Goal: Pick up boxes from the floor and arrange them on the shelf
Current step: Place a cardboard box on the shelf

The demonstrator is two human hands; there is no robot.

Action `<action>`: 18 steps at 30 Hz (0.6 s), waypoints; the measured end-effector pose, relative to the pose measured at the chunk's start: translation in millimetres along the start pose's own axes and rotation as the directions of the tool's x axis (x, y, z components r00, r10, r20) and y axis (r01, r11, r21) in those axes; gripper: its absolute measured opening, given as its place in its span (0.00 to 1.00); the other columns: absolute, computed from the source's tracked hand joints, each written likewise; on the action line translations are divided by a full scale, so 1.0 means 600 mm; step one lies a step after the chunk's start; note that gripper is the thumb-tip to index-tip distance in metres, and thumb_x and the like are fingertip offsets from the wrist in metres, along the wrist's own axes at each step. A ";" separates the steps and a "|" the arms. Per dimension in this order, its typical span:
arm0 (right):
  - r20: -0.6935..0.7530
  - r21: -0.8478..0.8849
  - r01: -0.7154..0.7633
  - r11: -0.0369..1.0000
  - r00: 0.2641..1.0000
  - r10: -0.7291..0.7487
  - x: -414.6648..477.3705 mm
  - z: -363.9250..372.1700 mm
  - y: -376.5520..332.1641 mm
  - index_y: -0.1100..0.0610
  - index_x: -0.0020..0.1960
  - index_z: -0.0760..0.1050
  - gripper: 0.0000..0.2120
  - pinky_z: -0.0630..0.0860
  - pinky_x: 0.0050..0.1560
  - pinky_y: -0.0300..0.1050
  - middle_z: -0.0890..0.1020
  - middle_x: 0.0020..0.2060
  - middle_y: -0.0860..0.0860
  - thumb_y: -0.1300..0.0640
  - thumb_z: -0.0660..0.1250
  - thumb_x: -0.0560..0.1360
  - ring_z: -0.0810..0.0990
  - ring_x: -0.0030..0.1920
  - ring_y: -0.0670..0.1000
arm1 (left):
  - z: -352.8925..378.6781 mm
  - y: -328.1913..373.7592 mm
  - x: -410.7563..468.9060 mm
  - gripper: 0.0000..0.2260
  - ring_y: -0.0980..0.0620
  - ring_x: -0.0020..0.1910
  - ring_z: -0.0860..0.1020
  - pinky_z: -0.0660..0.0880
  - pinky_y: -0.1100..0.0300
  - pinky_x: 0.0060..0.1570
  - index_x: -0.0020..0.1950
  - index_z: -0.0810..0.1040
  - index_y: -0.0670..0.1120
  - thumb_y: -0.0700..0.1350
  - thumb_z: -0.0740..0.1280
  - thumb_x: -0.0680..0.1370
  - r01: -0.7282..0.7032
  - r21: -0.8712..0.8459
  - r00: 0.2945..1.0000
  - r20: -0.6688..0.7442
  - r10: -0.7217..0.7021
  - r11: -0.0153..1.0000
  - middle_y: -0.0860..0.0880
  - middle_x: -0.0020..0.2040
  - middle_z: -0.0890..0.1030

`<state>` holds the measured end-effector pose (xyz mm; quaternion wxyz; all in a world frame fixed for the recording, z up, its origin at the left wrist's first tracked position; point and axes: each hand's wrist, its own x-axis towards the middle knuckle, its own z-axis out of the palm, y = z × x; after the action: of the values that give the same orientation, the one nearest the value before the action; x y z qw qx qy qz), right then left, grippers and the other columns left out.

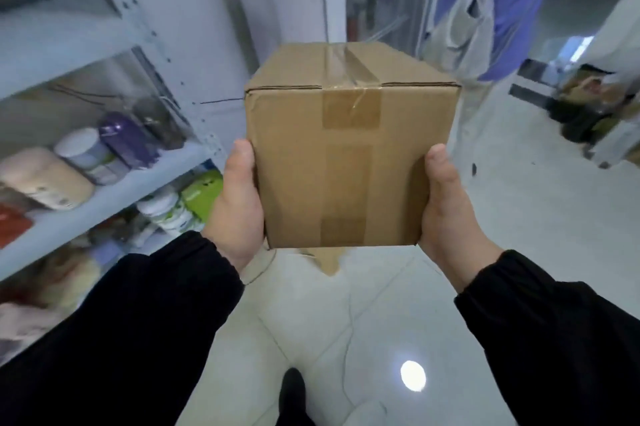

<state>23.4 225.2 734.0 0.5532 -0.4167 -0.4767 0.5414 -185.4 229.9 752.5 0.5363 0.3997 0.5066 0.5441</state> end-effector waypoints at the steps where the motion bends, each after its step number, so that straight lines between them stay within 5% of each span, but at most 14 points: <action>1: 0.046 -0.003 0.001 1.000 0.999 -0.001 0.017 0.042 -0.001 0.47 0.73 0.70 0.48 0.76 0.68 0.63 0.81 0.66 0.45 0.21 0.69 0.62 0.78 0.68 0.49 | -0.040 0.017 0.000 0.34 0.48 0.65 0.80 0.73 0.45 0.68 0.64 0.81 0.50 0.72 0.58 0.71 -0.018 -0.020 0.998 -0.055 0.017 1.000 0.47 0.62 0.84; 5: 0.252 0.007 0.013 1.000 0.968 -0.014 0.058 0.183 -0.005 0.50 0.74 0.70 0.52 0.73 0.68 0.67 0.81 0.67 0.50 0.20 0.70 0.60 0.79 0.68 0.54 | -0.170 0.096 -0.033 0.21 0.54 0.57 0.84 0.81 0.52 0.54 0.70 0.77 0.52 0.54 0.48 0.87 -0.156 0.040 0.965 -0.206 0.161 0.987 0.50 0.59 0.86; 8: 0.429 0.037 0.062 0.997 0.901 -0.072 0.067 0.247 -0.012 0.47 0.71 0.75 0.43 0.72 0.68 0.69 0.80 0.67 0.53 0.22 0.69 0.65 0.77 0.69 0.59 | -0.257 0.151 -0.095 0.21 0.50 0.69 0.76 0.77 0.47 0.64 0.77 0.68 0.57 0.44 0.56 0.85 -0.311 0.301 0.898 -0.218 0.382 0.902 0.51 0.71 0.78; 12: 0.578 0.098 -0.057 0.994 0.816 -0.010 0.062 0.315 -0.035 0.42 0.58 0.84 0.40 0.84 0.51 0.54 0.87 0.54 0.48 0.21 0.76 0.53 0.83 0.59 0.58 | -0.358 0.186 -0.194 0.33 0.48 0.73 0.72 0.73 0.42 0.68 0.79 0.64 0.57 0.55 0.72 0.76 -0.322 0.480 0.851 -0.232 0.472 0.816 0.52 0.74 0.73; 15: 0.741 0.123 -0.056 0.991 0.669 -0.054 0.043 0.385 -0.052 0.49 0.62 0.80 0.44 0.84 0.48 0.58 0.86 0.53 0.54 0.24 0.77 0.54 0.85 0.55 0.58 | -0.412 0.212 -0.260 0.47 0.56 0.74 0.70 0.71 0.47 0.69 0.79 0.62 0.62 0.65 0.78 0.64 -0.245 0.549 0.836 -0.299 0.461 0.799 0.58 0.76 0.70; 18: 0.813 0.141 -0.087 0.986 0.579 -0.066 0.028 0.458 -0.055 0.46 0.56 0.84 0.38 0.83 0.48 0.58 0.86 0.52 0.55 0.26 0.80 0.52 0.86 0.53 0.58 | -0.465 0.228 -0.311 0.45 0.62 0.75 0.67 0.66 0.44 0.74 0.79 0.59 0.66 0.57 0.76 0.65 -0.216 0.571 0.813 -0.344 0.469 0.792 0.65 0.77 0.67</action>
<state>-239.9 224.8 821.9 0.3022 -0.0773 -0.6281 0.7129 -463.1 23.3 860.2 0.1615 0.4699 0.6613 0.5619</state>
